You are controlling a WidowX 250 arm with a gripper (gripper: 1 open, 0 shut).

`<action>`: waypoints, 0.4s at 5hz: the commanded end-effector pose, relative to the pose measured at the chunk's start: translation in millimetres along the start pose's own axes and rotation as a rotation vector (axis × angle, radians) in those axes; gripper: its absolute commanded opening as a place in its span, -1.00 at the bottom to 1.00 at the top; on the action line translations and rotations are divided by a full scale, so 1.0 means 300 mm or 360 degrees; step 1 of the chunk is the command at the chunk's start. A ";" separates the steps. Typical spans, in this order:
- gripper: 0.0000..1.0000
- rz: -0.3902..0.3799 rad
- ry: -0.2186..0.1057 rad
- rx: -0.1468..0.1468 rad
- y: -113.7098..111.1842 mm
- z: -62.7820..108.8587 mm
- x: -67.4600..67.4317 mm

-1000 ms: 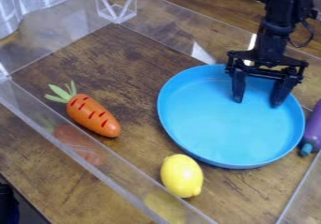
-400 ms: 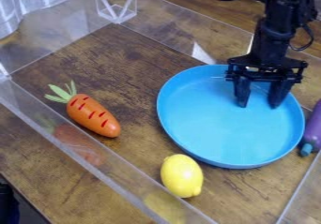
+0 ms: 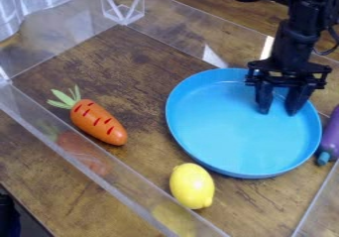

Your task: Remove the purple eggplant from the blue tray and put it on the table

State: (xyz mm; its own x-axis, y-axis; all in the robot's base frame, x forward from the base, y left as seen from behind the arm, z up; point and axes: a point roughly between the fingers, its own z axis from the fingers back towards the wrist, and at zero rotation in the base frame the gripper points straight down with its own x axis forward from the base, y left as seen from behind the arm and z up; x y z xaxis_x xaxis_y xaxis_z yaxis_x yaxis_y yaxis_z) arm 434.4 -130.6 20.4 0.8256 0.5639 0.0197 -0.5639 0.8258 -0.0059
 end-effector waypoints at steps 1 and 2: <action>-1.00 -0.0046 0.0015 0.0034 -0.026 -0.032 -0.011; -1.00 -0.0082 0.0003 0.0054 -0.026 -0.015 -0.003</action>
State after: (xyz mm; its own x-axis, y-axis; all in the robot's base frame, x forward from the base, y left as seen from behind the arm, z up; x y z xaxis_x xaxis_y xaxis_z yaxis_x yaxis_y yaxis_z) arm 441.2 -133.6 21.6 0.8395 0.5428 0.0228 -0.5432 0.8394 0.0168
